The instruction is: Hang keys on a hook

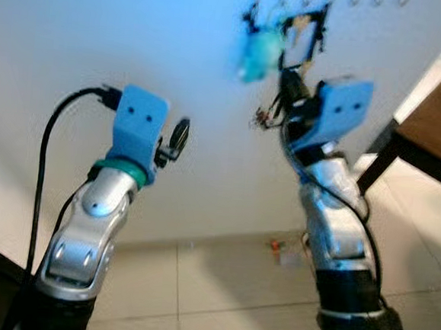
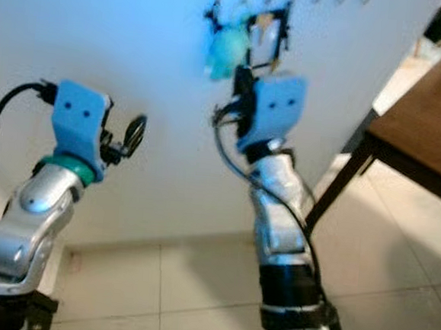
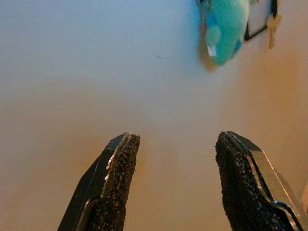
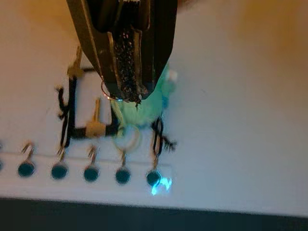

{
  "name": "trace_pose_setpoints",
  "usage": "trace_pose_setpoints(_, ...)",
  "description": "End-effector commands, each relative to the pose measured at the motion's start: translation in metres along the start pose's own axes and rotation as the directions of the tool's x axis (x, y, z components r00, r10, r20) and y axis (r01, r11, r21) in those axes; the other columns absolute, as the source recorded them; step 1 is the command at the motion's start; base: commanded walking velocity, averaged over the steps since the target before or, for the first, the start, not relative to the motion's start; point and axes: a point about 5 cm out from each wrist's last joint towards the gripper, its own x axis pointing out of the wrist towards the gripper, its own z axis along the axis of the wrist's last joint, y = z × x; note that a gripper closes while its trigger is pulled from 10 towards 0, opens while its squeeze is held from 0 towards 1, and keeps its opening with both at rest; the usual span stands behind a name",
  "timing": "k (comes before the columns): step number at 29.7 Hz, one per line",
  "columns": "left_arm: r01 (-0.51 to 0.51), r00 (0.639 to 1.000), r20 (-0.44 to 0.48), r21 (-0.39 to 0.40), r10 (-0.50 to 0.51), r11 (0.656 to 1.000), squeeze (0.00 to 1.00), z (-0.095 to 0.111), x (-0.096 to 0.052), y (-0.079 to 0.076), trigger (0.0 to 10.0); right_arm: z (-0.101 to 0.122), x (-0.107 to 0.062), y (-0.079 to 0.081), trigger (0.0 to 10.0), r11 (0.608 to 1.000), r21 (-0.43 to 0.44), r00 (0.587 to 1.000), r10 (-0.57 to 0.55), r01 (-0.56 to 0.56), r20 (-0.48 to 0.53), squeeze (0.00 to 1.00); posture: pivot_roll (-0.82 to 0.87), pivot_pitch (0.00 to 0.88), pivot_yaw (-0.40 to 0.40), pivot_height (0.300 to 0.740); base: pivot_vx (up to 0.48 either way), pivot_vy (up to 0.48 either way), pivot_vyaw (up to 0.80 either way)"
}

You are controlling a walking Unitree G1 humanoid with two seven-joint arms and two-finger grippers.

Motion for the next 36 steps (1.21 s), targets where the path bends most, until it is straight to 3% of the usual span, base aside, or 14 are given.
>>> trace_pose_setpoints(1, -0.001, 1.0, 0.0, 0.007, 0.001, 1.0, 0.0, -0.0003, -0.0008, 0.0003, 10.0, -0.0005, -0.0004, 0.0048, 10.0, 1.0, 0.005, 1.0, 0.017, -0.017, 0.0, 0.0, -0.01, 0.095, 0.09, 0.74, 0.0, -0.262, 0.0)
trace_pose_setpoints(28, -0.003, 1.0, -0.001, 0.011, 0.003, 1.0, 0.0, -0.0002, -0.0003, 0.001, 10.0, -0.0009, -0.0004, 0.0058, 10.0, 1.0, 0.008, 1.0, 0.017, -0.017, -0.001, 0.0, -0.01, 0.098, 0.091, 0.74, 0.0, -0.029, 0.0)
trace_pose_setpoints(36, -0.006, 1.0, -0.002, 0.012, 0.006, 1.0, 0.0, -0.0002, 0.0, 0.0015, 10.0, -0.001, -0.0004, 0.006, 10.0, 1.0, 0.01, 1.0, 0.016, -0.016, -0.001, 0.0, -0.01, 0.099, 0.092, 0.74, 0.0, -0.242, 0.0)
